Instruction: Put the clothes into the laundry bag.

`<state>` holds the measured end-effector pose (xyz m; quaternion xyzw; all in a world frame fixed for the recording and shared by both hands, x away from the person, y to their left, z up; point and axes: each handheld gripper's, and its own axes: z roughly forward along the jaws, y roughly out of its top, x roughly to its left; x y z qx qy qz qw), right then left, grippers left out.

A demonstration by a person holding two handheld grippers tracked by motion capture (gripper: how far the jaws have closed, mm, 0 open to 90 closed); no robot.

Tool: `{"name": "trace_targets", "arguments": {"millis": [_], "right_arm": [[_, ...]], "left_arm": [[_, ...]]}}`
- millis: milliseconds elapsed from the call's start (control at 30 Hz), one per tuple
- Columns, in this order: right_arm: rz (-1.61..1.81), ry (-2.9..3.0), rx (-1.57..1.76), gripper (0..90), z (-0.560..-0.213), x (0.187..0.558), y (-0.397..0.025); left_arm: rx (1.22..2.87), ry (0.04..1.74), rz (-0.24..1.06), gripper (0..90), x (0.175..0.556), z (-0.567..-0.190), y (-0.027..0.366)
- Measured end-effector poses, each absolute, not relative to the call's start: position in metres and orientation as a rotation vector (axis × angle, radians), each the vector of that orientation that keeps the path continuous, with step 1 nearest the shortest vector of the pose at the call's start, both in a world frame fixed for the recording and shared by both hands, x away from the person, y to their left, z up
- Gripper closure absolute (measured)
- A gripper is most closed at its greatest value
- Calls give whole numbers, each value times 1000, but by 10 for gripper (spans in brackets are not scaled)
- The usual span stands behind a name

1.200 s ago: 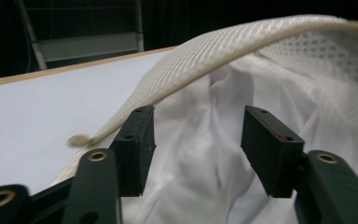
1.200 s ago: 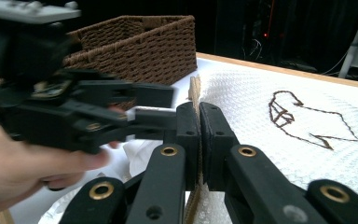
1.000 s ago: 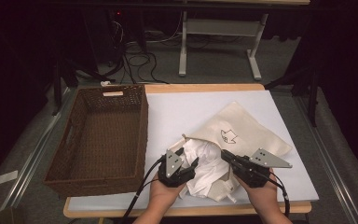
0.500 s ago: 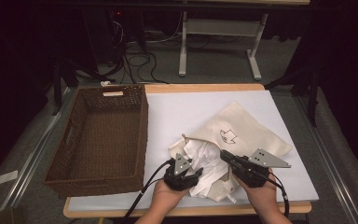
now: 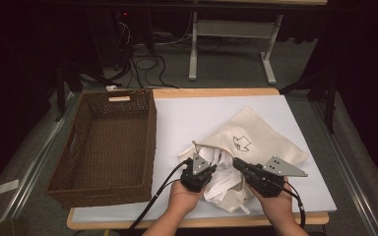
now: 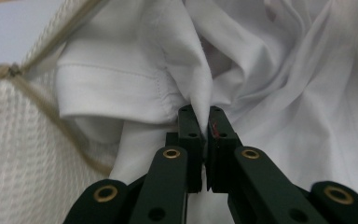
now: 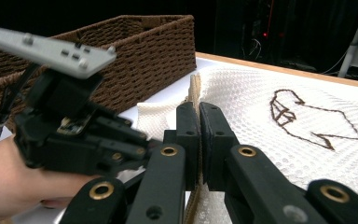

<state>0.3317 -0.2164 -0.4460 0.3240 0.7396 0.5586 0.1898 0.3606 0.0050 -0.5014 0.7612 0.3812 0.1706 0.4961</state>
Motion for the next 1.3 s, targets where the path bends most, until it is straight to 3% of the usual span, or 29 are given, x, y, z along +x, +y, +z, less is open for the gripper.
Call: {"name": "trace_targets", "arguments": {"millis": [400,633,733,933,1167,1300], "right_arm": [[1590,2056,926,880,-444,332,-220],[1602,2055,930,880,-444,331,-223],[1598,2055,929,880,-443,331,-223],[1591,2064,921,880,-444,330,-221],[1581,2059,913,880,-444,329,-221],[1576,2060,913,880,-444,329,-220]], "left_arm": [[1703,913,500,872,391,-497,-37],[1677,916,509,861,395,-503,-42],[1680,902,487,795,390,-499,-33],[1647,869,507,519,370,-490,-7],[1681,910,521,413,350,-499,25],[1721,913,436,343,341,-511,29]]}}
